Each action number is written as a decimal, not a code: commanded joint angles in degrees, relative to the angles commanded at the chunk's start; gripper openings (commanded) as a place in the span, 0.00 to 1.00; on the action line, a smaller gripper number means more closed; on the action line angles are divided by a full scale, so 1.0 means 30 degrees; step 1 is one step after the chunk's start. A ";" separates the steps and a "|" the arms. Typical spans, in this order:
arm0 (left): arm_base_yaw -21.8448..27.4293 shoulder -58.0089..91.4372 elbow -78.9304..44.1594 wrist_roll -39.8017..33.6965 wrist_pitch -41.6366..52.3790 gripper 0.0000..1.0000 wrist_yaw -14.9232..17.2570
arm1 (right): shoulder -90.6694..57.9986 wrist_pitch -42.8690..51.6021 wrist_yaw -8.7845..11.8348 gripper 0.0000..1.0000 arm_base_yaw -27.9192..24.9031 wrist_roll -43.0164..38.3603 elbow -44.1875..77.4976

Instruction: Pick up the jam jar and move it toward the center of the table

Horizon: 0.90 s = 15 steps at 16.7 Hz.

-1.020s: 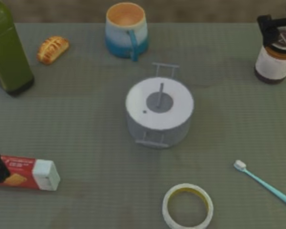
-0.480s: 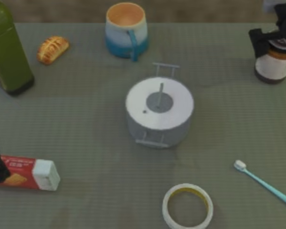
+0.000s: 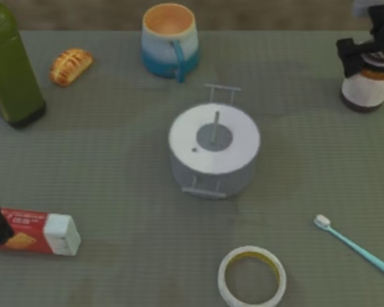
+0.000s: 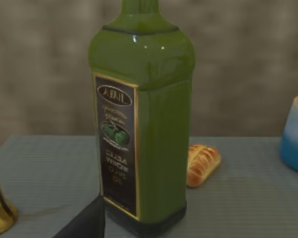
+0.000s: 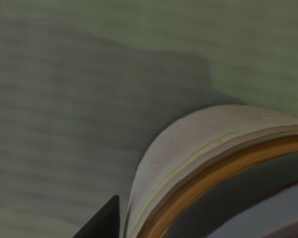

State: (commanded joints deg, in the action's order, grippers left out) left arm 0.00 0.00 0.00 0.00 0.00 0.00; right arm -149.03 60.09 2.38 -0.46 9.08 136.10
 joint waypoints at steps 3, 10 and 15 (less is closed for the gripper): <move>0.0000 0.0000 0.0000 0.0000 0.0000 1.00 0.0000 | 0.0000 0.0000 0.0000 0.32 0.0000 0.0000 0.0000; 0.0000 0.0000 0.0000 0.0000 0.0000 1.00 0.0000 | 0.0000 0.0000 0.0000 0.00 0.0000 0.0000 0.0000; 0.0000 0.0000 0.0000 0.0000 0.0000 1.00 0.0000 | 0.0000 0.0000 0.0000 0.00 0.0000 0.0000 0.0000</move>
State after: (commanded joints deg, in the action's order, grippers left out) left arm 0.00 0.00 0.00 0.00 0.00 0.00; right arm -149.03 60.09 2.38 -0.46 9.08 136.10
